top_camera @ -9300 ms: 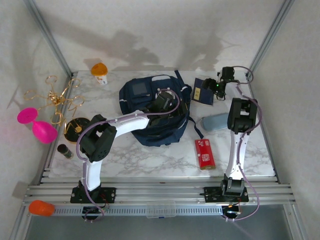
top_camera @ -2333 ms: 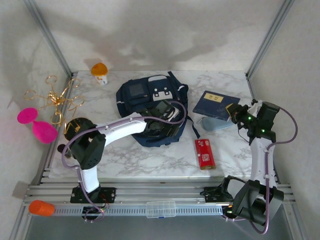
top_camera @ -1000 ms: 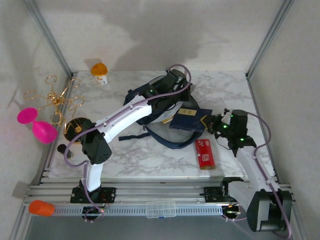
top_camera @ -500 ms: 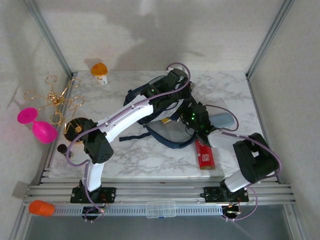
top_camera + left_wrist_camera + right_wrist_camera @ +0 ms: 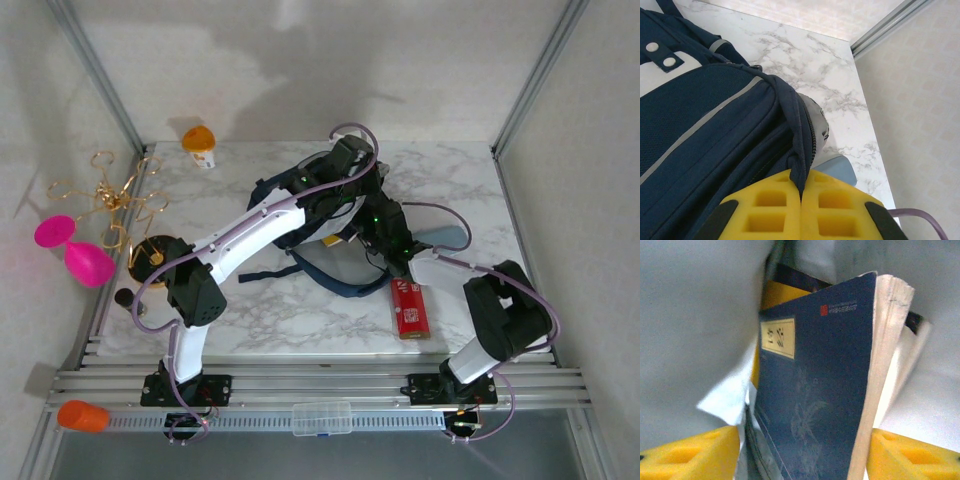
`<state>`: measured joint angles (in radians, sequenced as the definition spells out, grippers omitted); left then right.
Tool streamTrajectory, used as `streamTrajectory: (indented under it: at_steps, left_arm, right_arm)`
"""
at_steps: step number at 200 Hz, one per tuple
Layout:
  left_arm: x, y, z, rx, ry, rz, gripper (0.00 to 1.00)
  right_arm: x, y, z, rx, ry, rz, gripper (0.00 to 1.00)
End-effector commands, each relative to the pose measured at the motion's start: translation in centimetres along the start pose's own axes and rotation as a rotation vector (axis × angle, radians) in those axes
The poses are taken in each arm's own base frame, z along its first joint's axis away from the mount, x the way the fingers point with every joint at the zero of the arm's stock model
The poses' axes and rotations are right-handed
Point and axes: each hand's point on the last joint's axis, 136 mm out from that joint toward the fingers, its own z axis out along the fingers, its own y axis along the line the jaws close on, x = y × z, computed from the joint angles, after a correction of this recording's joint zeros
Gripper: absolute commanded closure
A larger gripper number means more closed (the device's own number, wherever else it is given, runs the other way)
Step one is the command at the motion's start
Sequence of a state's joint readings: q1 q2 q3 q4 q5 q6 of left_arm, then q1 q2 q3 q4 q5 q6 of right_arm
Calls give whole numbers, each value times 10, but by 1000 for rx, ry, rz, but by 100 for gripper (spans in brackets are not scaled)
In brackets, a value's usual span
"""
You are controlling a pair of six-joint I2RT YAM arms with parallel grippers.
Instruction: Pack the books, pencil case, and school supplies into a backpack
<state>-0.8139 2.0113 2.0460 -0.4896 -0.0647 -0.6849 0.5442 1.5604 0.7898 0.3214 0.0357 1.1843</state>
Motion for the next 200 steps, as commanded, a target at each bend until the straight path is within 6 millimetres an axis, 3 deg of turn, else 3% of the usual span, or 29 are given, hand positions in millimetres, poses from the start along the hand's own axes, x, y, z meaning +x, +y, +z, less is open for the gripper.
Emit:
streamTrajectory:
  at_steps: [1,23,63,92,105,117,134,159,187,200]
  left_arm:
    - [-58,-37,-29,137,-177,-55,100]
    - [-56,-37,-28,141,-172,-54,100]
    - [-56,-39,-28,151,-166,-54,100]
    - [-54,-40,-26,160,-161,-65,100]
    - [-54,-39,-25,155,-161,-70,100]
    - [-54,-38,-25,150,-161,-68,100]
    - [-50,-33,-22,128,-147,-54,100]
    - [-41,-23,-15,100,-131,-44,98]
    - [-19,-26,6,143,-54,-55,85]
    - [-5,-27,13,165,-1,-52,74]
  right_arm:
    - [26,-40,-9,142,107,-67,32]
    - [42,-53,-9,141,168,-60,39]
    - [64,-53,8,111,264,-52,76]
    - [65,-7,35,-30,275,-84,92]
    - [67,13,47,-74,287,-125,94]
    - [68,20,50,-83,304,-140,94]
    - [65,17,36,-75,290,-164,87]
    - [57,6,0,-59,255,-218,74]
    - [28,-26,-47,47,161,-224,70]
    - [8,-35,-70,73,96,-216,66]
